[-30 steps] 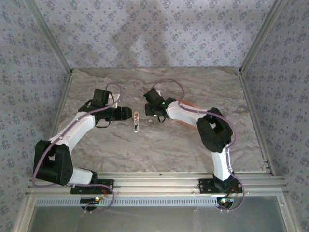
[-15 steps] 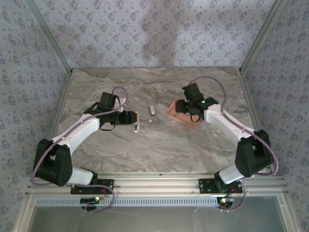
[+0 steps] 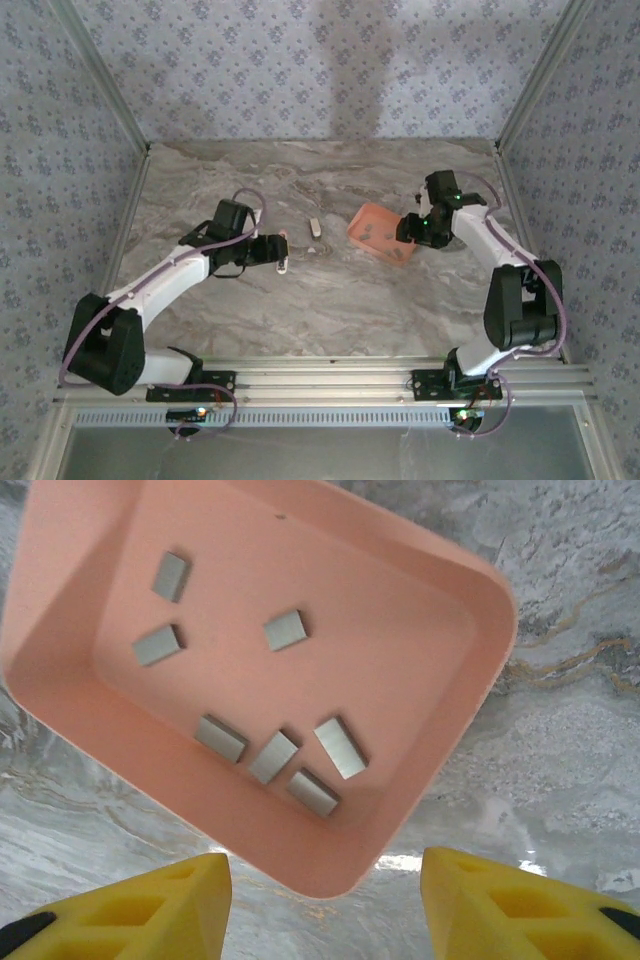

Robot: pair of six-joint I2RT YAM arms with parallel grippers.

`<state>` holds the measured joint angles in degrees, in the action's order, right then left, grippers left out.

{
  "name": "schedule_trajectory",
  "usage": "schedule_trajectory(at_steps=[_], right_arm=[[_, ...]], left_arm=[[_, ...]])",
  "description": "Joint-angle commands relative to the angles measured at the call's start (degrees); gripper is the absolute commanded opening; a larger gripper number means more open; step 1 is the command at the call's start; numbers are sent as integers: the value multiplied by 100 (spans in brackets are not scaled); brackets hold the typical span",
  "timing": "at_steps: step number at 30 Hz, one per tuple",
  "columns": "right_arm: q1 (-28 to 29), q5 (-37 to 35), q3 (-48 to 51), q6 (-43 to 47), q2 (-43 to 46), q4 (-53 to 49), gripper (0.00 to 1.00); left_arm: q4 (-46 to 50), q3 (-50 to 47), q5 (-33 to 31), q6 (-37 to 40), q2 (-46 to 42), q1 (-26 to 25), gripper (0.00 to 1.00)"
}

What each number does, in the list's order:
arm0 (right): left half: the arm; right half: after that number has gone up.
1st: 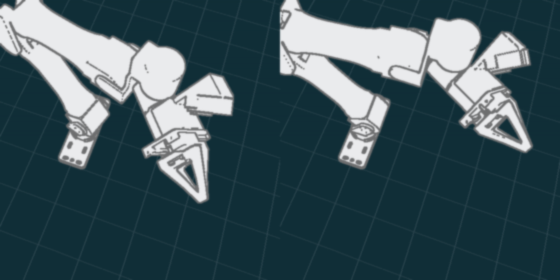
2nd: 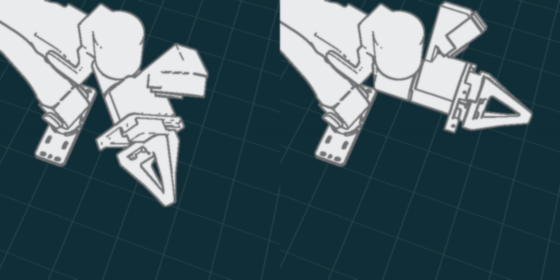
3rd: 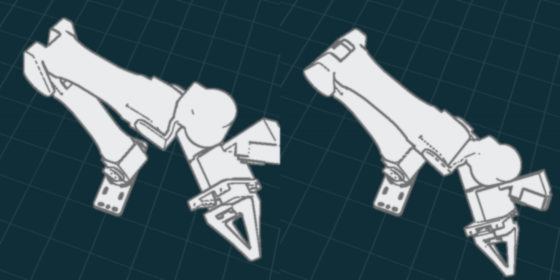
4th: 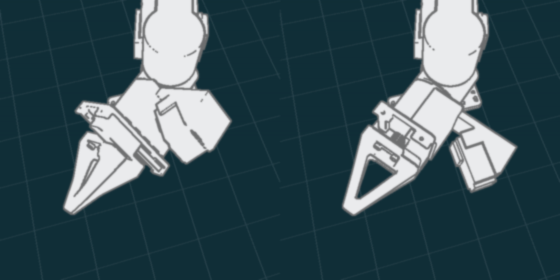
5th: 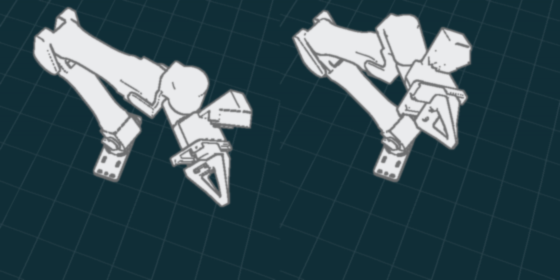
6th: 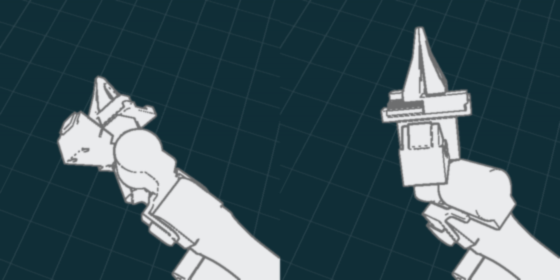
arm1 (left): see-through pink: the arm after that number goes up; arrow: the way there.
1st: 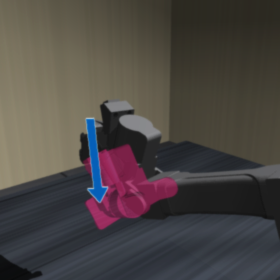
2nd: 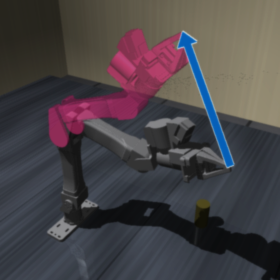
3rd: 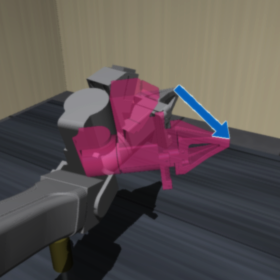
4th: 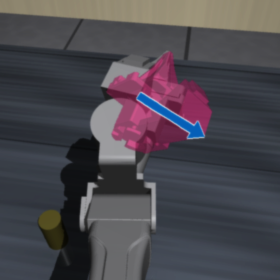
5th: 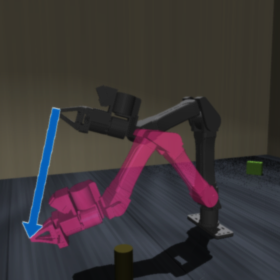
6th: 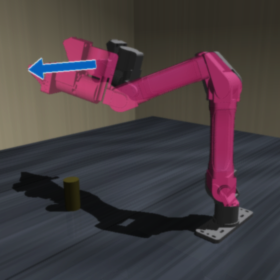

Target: Load the staples into the stapler

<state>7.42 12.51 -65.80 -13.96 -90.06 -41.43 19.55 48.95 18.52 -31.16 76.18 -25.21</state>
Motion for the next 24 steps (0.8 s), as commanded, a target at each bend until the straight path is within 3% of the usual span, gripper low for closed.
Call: schedule_trajectory(at_steps=[1,7,16,24], right_arm=[[-171,312,-205,379,-197,-279,51],[-211,319,-604,701,-712,-303,43],[234,233,-1019,912,-969,-329,43],[609,100,-1429,1292,-1696,-1034,39]], left_arm=[[90,-3,-280,-218,-208,-45,63],[123,44,-411,-251,-198,-54,63],[286,244,-668,-75,-34,-47,63],[266,264,-648,-27,90,-2,64]])
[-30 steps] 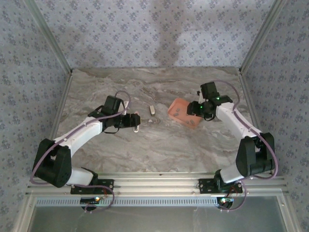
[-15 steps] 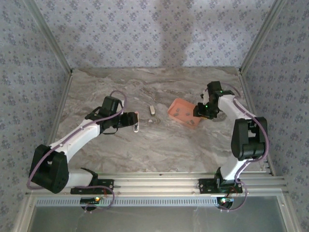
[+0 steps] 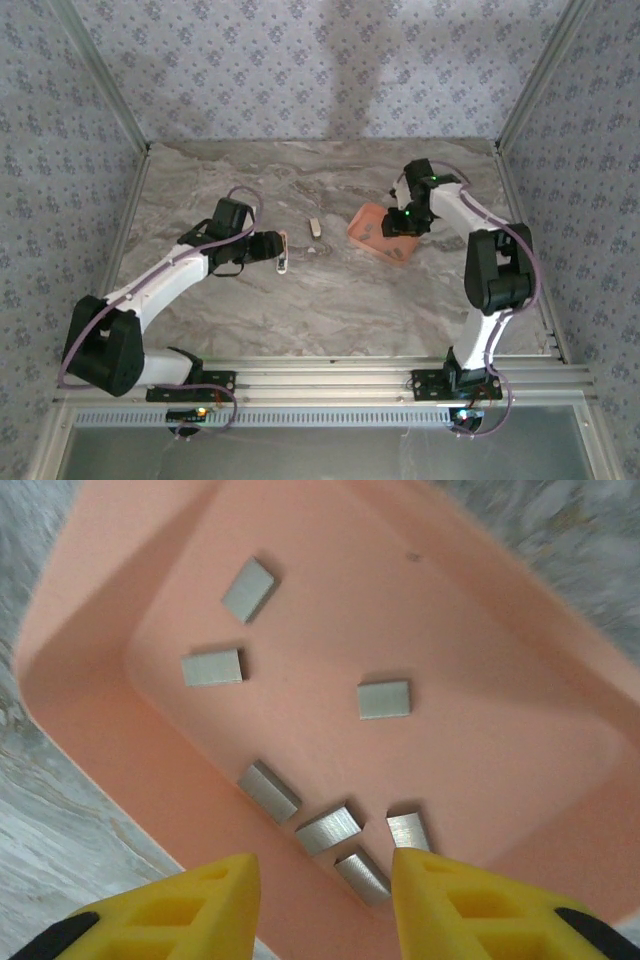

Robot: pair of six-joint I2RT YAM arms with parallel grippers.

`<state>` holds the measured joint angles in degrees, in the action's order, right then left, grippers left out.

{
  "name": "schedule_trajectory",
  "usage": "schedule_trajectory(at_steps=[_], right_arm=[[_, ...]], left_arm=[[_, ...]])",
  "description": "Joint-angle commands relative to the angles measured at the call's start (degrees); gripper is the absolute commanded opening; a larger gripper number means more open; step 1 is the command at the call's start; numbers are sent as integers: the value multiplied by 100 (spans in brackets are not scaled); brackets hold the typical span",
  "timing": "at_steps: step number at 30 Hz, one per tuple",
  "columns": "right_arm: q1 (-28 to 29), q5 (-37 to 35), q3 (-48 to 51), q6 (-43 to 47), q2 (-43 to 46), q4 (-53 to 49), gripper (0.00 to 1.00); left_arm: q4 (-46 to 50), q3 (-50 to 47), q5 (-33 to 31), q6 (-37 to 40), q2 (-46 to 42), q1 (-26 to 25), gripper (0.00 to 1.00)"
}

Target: Load the staples into the stapler

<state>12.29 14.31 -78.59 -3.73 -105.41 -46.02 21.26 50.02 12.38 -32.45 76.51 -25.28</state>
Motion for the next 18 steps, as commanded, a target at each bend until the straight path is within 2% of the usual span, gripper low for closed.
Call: schedule_trajectory(at_steps=[1,7,14,16,18], right_arm=[[179,-109,-148,285,-171,-616,39],[301,-146,-20,186,-200,-785,38],[656,291,303,-273,77,-687,37],[768,144,295,-407,215,-767,37],[887,-219,237,-508,447,-841,42]], left_arm=[[106,168,-36,123,53,12,63],[70,157,5,230,-6,88,64],[12,184,338,362,98,220,64],[17,200,425,364,99,271,64],[87,249,462,387,77,332,64]])
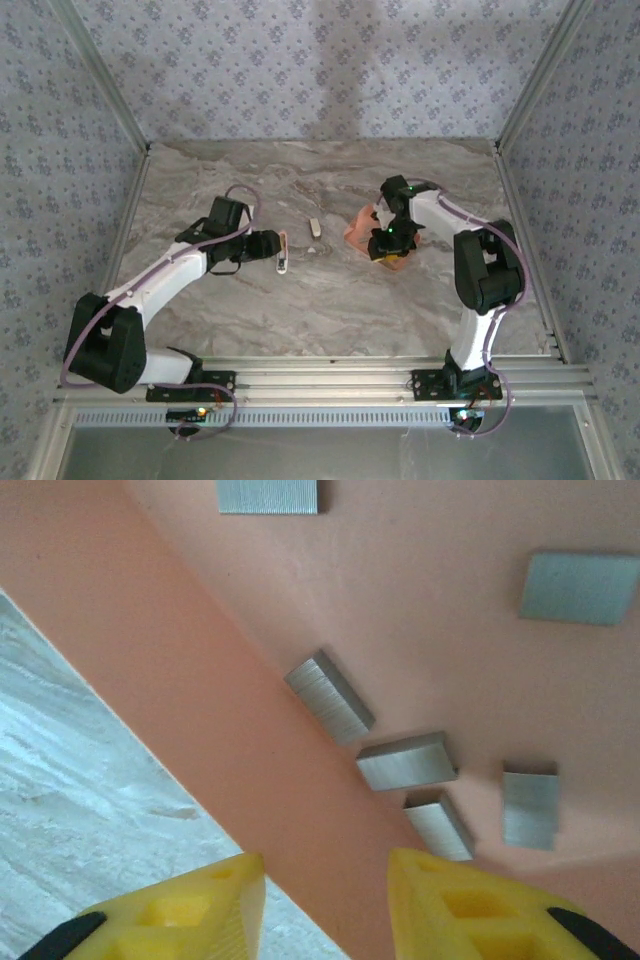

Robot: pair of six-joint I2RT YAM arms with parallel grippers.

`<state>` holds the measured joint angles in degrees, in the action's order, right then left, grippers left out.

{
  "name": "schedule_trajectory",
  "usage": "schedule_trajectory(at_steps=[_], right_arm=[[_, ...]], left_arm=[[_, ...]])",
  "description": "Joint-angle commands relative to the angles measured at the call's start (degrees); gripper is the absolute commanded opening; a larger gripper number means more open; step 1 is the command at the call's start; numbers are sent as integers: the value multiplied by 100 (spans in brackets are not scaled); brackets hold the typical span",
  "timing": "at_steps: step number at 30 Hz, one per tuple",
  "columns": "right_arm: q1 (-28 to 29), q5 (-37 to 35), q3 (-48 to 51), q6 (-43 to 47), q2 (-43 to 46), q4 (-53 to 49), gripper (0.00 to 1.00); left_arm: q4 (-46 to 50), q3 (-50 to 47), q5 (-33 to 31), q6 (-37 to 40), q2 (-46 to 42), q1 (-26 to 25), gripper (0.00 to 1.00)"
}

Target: Load the staples into the stapler

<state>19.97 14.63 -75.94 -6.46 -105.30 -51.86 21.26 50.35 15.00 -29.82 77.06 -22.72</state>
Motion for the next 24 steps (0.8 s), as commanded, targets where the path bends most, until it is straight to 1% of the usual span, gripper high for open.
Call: schedule_trajectory(at_steps=[1,4,6,7,10,12,15,18,24], right_arm=[[162,-399,-53,-266,586,-272,46],[199,-643,-163,-253,883,-295,47],[214,-743,-201,-233,939,-306,54],[211,-790,-218,-233,909,-367,56],[275,-700,-316,2,671,-503,58],[358,-670,-344,248,505,-546,59],[432,-485,-239,334,288,-463,59],[533,-488,-170,349,161,-382,58],[642,-300,-11,117,-39,-5,51]], left_arm=[[159,251,174,122,2,128,64],[24,114,88,-19,-214,222,64],[-49,5,-38,-175,-366,233,65],[-33,-40,-118,-249,-437,232,65],[-32,-159,-356,-474,-608,233,65],[-115,-245,-439,-586,-702,232,65],[-159,-331,-593,-647,-805,233,65],[-109,-334,-713,-656,-898,231,65],[118,-164,-735,-525,-863,251,66]])
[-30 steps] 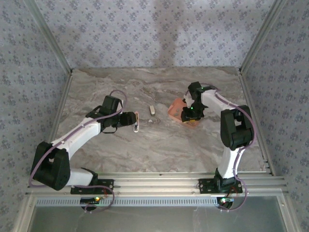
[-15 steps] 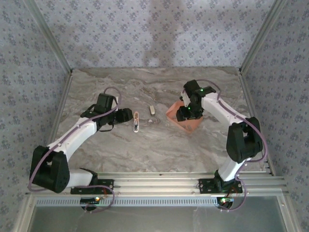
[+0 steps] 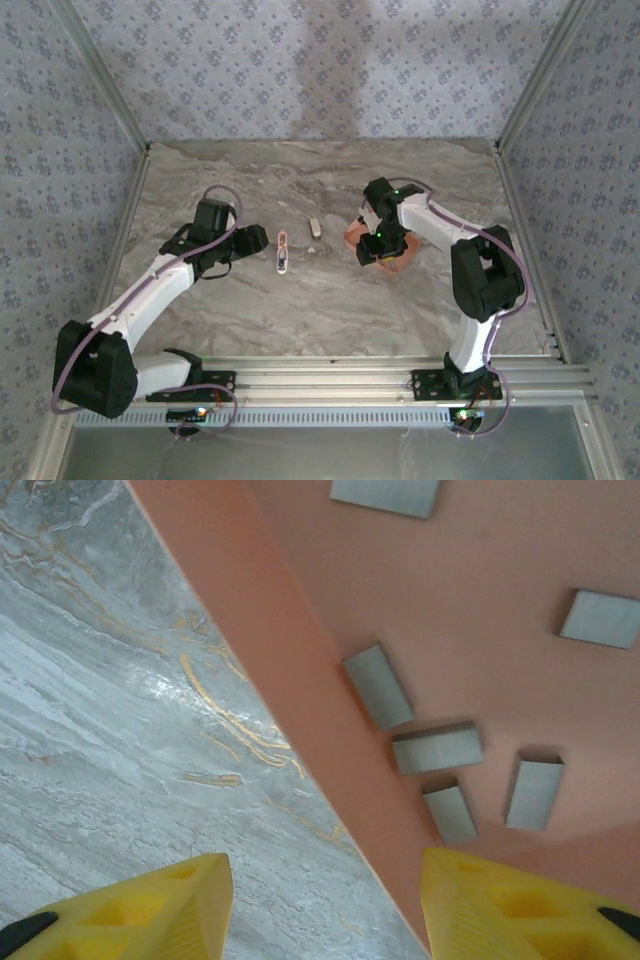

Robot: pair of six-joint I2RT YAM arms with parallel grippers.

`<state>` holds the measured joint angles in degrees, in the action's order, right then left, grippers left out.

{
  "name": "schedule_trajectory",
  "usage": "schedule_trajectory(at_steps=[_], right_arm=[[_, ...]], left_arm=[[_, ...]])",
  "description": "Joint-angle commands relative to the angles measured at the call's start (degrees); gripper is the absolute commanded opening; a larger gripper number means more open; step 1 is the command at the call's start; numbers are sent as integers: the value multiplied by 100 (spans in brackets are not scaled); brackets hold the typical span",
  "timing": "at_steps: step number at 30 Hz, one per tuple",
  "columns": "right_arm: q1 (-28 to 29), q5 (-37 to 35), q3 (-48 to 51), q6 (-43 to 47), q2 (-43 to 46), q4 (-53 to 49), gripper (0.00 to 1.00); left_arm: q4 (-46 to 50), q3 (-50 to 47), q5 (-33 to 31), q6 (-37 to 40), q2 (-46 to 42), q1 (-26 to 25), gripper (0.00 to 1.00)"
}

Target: Load the staples into the stapler

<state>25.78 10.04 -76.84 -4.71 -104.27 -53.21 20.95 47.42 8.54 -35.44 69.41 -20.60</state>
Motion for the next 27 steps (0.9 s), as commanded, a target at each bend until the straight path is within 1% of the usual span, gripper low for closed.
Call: schedule_trajectory(at_steps=[1,6,12,19,27], right_arm=[[99,148,88,-86,-176,140,50],[232,52,182,-152,-291,209,45],[236,32,301,-410,-313,257,40],[246,6,387,-1111,-252,477,32],[408,-173,662,-2071,17,920,25]], left_arm=[[155,123,-79,38,-101,37,65],[188,33,-72,20,-257,31,66],[175,-72,-93,-22,-358,30,66],[65,-187,-90,-15,-435,38,66],[-29,-80,83,254,-320,56,66]])
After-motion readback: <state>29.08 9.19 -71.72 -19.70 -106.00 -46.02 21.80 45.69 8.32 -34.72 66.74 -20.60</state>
